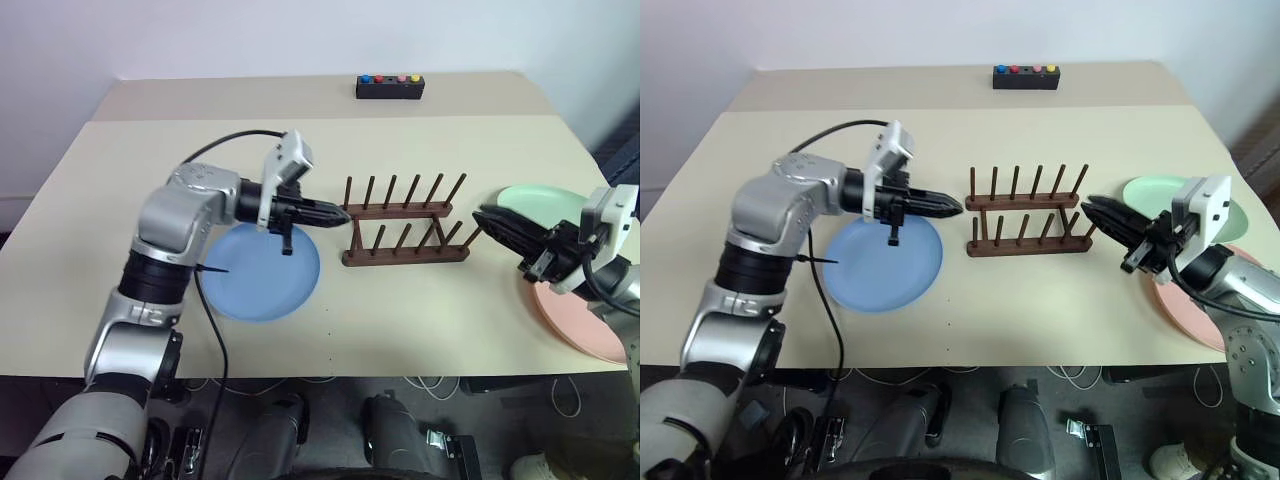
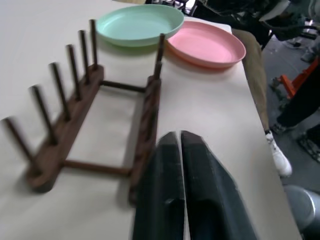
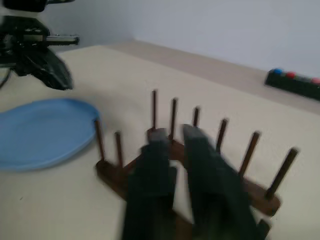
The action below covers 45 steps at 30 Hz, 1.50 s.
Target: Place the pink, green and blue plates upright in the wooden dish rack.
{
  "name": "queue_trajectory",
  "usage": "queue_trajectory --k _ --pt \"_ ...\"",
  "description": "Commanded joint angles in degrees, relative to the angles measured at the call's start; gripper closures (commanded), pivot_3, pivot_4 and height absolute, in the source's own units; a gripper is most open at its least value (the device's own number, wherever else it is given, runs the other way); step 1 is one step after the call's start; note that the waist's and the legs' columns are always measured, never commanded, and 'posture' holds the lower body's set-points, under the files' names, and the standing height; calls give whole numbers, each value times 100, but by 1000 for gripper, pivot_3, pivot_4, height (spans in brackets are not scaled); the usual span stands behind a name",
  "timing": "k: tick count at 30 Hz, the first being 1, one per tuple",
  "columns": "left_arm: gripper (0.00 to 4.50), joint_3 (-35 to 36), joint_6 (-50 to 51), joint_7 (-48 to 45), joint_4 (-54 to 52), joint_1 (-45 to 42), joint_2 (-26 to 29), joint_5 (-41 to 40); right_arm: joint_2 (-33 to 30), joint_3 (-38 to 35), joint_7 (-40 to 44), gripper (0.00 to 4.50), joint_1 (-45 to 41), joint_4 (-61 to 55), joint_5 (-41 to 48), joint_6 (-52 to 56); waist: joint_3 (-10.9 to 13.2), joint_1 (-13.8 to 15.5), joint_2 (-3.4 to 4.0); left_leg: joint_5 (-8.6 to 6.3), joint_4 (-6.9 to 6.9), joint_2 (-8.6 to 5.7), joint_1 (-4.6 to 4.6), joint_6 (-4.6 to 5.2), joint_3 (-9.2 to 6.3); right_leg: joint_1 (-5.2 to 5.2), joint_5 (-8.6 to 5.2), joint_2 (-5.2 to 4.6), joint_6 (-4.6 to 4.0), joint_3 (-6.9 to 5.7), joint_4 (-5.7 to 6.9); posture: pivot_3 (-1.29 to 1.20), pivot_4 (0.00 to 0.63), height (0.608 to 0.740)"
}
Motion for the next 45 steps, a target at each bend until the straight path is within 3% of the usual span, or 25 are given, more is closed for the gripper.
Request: queue_trajectory --k 1,6,12,15,22,37,45 --pt "4500 -255 293 374 -475 212 -116 -90 -185 4 151 4436 162 -295 -2 51 1 1 -1 0 0 0 0 1 2 0 0 0 0 2 0 0 150 740" --pt "4500 -496 562 771 -721 330 -201 -90 -359 304 146 4436 423 -298 -555 -56 1 23 -1 -1 1 0 -1 2 3 -1 0 -1 0 2 -1 0 150 740" --pt "4500 -1304 278 1413 -849 454 -271 557 -477 941 7 4436 485 -17 -1602 -416 1 31 -1 -3 1 0 -1 4 10 -1 0 -2 0 6 -3 0 150 740" --pt "4500 -1754 -197 1478 -797 460 -145 964 -435 1156 -21 4436 506 207 -1976 -638 1 31 -2 -3 0 0 -1 4 12 -3 0 -2 0 6 -2 0 150 740" --pt "4500 -2218 -869 1769 -151 361 -439 1546 -370 1519 -250 4436 198 675 -2619 -863 1 37 -2 -3 0 0 -1 5 19 -4 0 -2 0 14 -3 0 150 740" --pt "4500 -2188 -1178 2034 465 267 -794 2098 50 1959 -812 4436 -389 1554 -3266 -831 0 21 -1 -3 0 0 0 4 23 -8 0 0 1 21 -1 0 150 740" --pt "4500 -1918 -1646 2409 1333 10 -986 2289 309 2128 -1012 4436 -866 2045 -3544 -1051 0 16 -1 -1 1 -1 1 1 28 -8 1 0 4 25 0 0 150 740"
